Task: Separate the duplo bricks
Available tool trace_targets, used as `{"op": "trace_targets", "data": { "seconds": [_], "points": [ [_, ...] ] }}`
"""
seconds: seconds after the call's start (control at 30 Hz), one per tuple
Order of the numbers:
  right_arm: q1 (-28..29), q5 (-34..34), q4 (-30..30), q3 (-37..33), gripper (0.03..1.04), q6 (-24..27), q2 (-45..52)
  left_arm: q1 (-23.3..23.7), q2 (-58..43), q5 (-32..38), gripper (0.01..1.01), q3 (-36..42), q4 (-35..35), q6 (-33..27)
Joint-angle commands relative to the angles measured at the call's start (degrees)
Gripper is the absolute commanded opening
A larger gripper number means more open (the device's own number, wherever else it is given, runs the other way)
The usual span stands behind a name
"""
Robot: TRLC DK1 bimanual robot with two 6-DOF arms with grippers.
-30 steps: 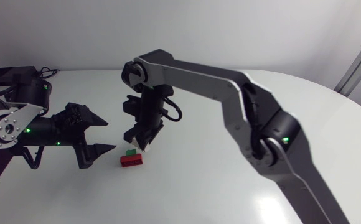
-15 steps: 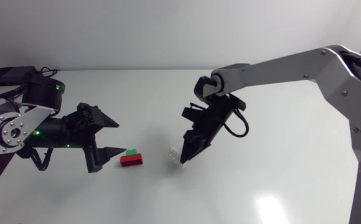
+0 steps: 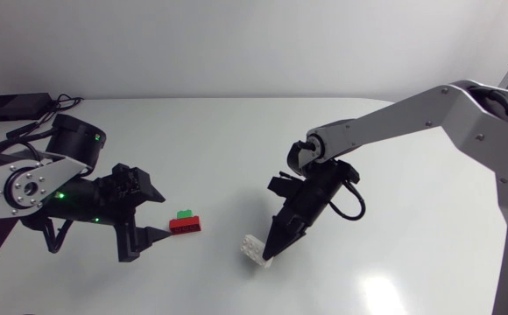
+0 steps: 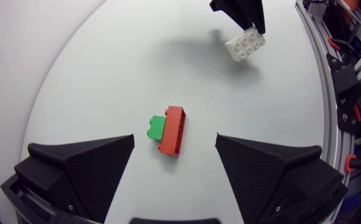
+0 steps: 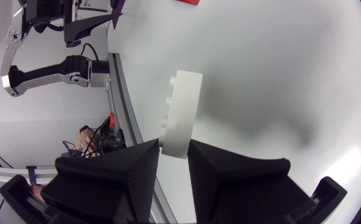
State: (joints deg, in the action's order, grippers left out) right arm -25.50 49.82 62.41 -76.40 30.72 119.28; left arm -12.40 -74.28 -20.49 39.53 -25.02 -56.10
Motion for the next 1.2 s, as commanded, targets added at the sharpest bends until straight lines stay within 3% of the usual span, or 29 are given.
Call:
{"op": "trace_targets", "data": {
  "seconds": [0.0, 0.1, 0.2, 0.33, 0.5, 0.73, 1.07, 1.17],
  "points": [
    [-0.26, -1.04, -0.98, 2.48, 0.28, 0.31, -0.54, -0.34, -0.69, 0.63, 0.91, -1.74, -2.41, -2.53],
    [-0.26, -2.36, -2.65, 4.15, 0.3, -0.49, -1.33, -0.43, -0.87, 0.89, 0.911, -2.35, -2.76, -3.14],
    [-0.26, -4.91, -5.64, 6.09, 0.48, -1.98, -2.3, -1.31, -1.92, 1.07, 0.911, -2.35, -2.76, -3.14],
    [-0.26, -6.32, -7.74, 8.29, 0.61, -2.86, -3.44, -3.24, -3.24, 1.68, 0.911, -2.35, -2.67, -2.7],
    [1.15, -8.87, -8.97, 9.34, 0.9, -3.56, -4.85, -4.82, -4.21, 2.56, 0.91, -1.74, -2.41, -2.44],
    [0.89, -14.05, -13.02, 12.59, 0.93, -6.2, -10.21, -5.17, -4.56, 3.35, 0.91, -2.09, -1.35, -2.18],
    [-15.37, -34.97, -23.65, 15.58, 0.92, -16.31, -16.72, -4.82, 1.68, 3.35, 0.911, -4.9, -1.35, -1.65],
    [-18.45, -40.86, -24.44, 15.67, 0.92, -17.27, -17.59, -4.56, 3.44, 3.35, 0.911, -5.78, -1.35, -1.65]
  ]
}}
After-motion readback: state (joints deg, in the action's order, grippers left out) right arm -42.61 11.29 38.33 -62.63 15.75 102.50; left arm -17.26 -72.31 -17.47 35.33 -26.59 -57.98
